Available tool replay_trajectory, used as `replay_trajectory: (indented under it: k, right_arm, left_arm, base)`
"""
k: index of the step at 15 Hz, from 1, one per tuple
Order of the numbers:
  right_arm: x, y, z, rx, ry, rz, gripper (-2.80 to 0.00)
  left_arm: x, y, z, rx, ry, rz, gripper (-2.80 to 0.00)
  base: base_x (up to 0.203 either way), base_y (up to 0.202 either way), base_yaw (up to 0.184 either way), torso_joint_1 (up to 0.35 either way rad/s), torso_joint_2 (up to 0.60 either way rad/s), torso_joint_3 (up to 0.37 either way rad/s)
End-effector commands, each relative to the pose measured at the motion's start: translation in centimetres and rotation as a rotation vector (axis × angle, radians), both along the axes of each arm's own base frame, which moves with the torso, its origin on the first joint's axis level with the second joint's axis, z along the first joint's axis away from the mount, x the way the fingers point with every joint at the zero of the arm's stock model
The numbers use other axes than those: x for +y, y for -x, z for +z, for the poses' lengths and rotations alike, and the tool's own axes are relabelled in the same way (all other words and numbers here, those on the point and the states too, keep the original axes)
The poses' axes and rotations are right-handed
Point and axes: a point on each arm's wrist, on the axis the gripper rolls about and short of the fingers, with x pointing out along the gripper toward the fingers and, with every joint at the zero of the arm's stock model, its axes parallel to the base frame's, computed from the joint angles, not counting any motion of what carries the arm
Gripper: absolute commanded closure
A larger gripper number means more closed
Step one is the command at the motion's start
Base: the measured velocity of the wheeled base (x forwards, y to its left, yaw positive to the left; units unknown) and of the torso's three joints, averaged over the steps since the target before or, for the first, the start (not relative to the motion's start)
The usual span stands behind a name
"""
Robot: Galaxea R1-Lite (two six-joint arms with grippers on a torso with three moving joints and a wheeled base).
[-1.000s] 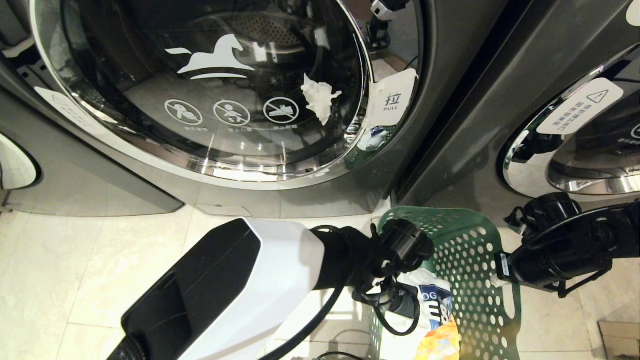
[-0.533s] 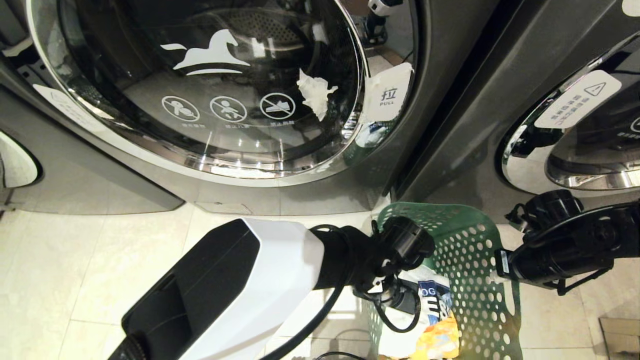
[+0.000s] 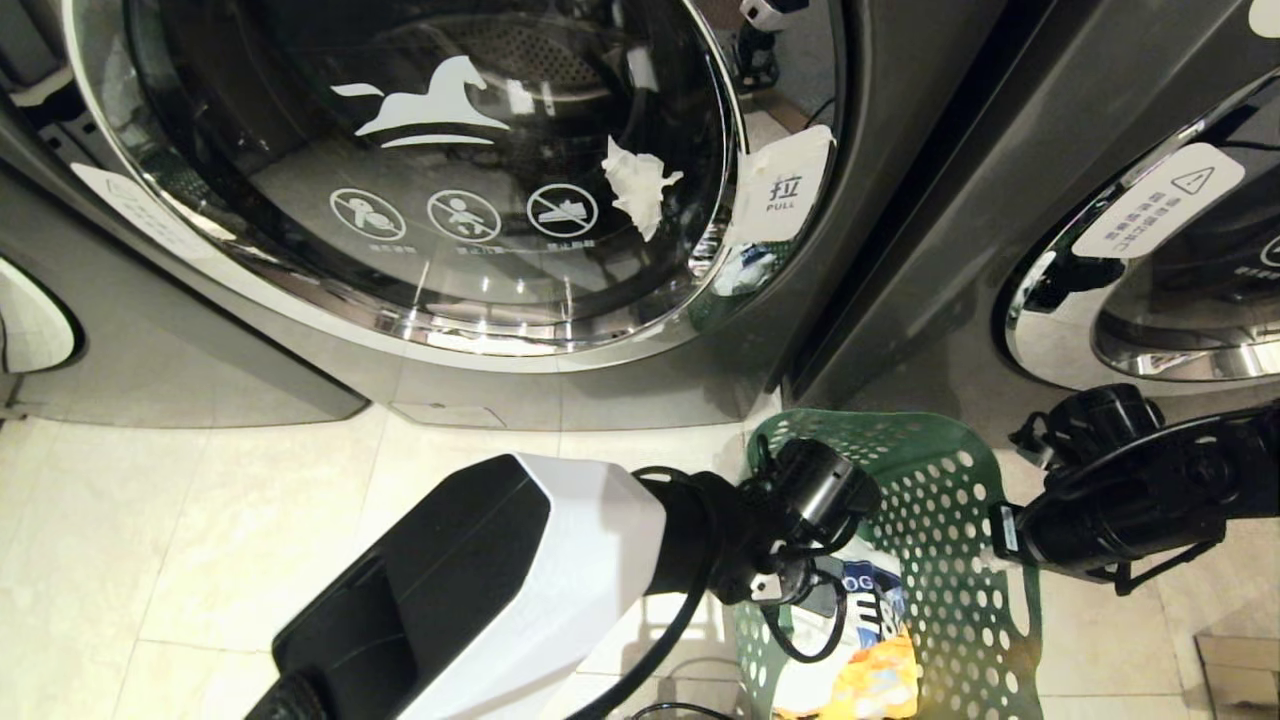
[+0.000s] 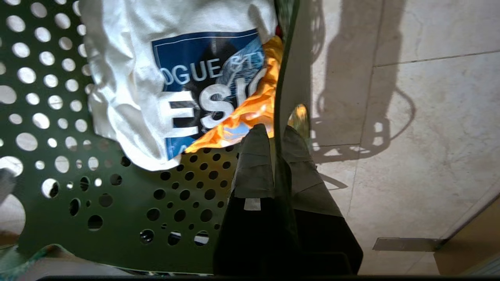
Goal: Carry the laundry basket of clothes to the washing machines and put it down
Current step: Pick up the clothes basket and put it beside the washing machine
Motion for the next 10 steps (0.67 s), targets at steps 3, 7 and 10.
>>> replay_trajectory:
  k: [3,7,10]
  right_arm:
    - [-0.5,0.3,0.3,-0.002,0.018,-0.025,0.0]
    - [-2.1,0.9,-0.4,0.047,0.244,-0.109,0.0]
    - [-3.2,1.0,1.3,-0.006,0.256,-0.147,0.0]
  left_arm:
    - [0.3,-0.3,-0.6,-0.005,-0.037,0.017,-2.8]
    - [3.7,-3.3,0.2,-0.182,-0.266,0.212,-2.8]
    - [5.0,-3.8,4.2,-0.241,-0.222,0.267,-2.8]
  base:
    - [0.0,0.0,0.0,0.0,0.0,0.0]
    - [0.0,0.0,0.0,0.0,0.0,0.0]
    - [0.0,0.0,0.0,0.0,0.0,0.0]
